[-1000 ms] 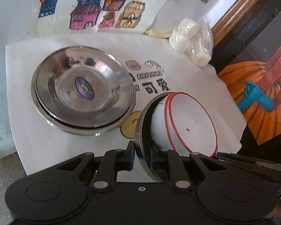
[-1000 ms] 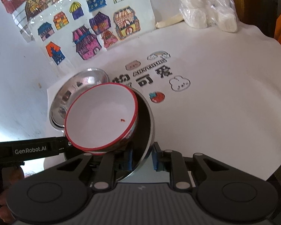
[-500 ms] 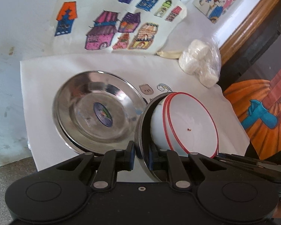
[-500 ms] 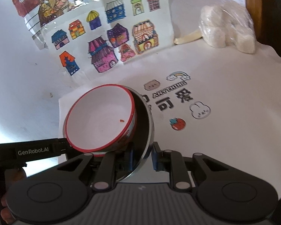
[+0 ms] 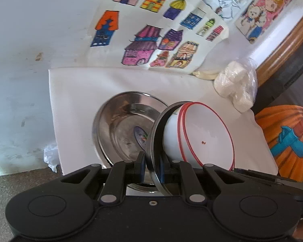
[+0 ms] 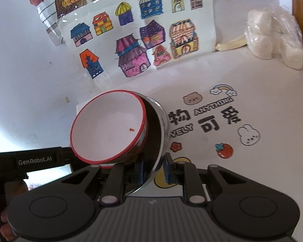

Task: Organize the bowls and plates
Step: 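Lower the steel bowl stack onto the stacked steel plates with both grippers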

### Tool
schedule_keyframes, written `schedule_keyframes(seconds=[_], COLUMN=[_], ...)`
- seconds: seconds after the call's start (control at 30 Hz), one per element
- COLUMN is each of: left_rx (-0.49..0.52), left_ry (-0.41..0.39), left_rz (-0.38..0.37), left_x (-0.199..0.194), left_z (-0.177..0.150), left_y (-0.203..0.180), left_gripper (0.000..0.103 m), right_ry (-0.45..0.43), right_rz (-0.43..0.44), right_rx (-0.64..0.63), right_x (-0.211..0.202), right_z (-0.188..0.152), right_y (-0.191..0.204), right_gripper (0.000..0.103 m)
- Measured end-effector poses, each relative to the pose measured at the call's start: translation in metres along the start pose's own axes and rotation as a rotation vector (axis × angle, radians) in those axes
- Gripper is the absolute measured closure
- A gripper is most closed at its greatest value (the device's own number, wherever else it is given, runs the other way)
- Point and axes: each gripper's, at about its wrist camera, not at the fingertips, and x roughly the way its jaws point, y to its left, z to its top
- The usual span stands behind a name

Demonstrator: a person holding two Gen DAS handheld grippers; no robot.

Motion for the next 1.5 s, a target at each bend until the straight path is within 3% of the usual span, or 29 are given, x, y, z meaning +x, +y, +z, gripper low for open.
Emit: schedule_keyframes(seconds=[0.7, 1.5], left_rx=[-0.056, -0.059], left_ry=[-0.015, -0.011], left_rz=[0.013, 0.042], left_x=[0.012, 0.03], left_z=[0.017, 0.024], left_y=[0.033, 0.038], left_gripper=[0.091, 0.091], right_ry=[0.034, 0.046], right_rz=[0.0, -0.001], right_rx=[-0.006, 0.004], right_x=[0.035, 0.055], right_z=[0.017, 0.025], right_y=[0.019, 0.016], right_gripper=[0.081, 0.081])
